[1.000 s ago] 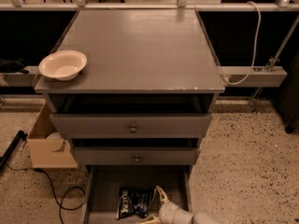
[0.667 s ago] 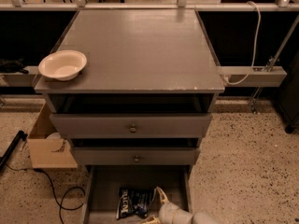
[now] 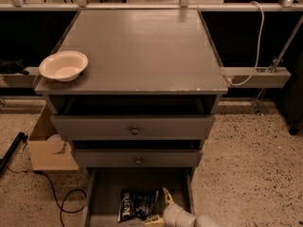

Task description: Pick blue chip bag from bottom drawer and place on counter

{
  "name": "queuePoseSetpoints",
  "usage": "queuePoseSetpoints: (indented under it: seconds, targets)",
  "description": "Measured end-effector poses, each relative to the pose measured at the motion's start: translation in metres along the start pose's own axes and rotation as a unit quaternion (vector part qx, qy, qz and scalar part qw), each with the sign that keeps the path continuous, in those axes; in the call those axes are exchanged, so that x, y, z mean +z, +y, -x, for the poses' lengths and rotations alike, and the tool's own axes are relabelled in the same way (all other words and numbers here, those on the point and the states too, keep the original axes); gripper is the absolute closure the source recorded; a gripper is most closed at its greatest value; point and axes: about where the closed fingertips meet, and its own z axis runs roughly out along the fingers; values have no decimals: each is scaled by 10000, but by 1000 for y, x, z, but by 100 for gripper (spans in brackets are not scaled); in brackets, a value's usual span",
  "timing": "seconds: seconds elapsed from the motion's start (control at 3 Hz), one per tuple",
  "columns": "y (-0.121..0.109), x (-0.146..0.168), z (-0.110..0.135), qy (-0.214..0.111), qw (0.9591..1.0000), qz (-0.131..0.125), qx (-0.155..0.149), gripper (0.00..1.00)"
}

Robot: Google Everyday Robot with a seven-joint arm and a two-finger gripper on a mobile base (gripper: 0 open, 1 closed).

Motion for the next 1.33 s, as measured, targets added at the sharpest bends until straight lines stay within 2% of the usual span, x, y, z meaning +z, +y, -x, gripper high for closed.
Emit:
queuePoseSetpoints:
  seconds: [0.33, 0.67, 1.33]
  targets:
    - [-1, 0, -1, -1, 10000, -10, -1, 0]
    - [10, 9, 2, 16, 9999, 109, -93, 0]
    - [10, 35, 2, 59, 9990, 181, -415, 0]
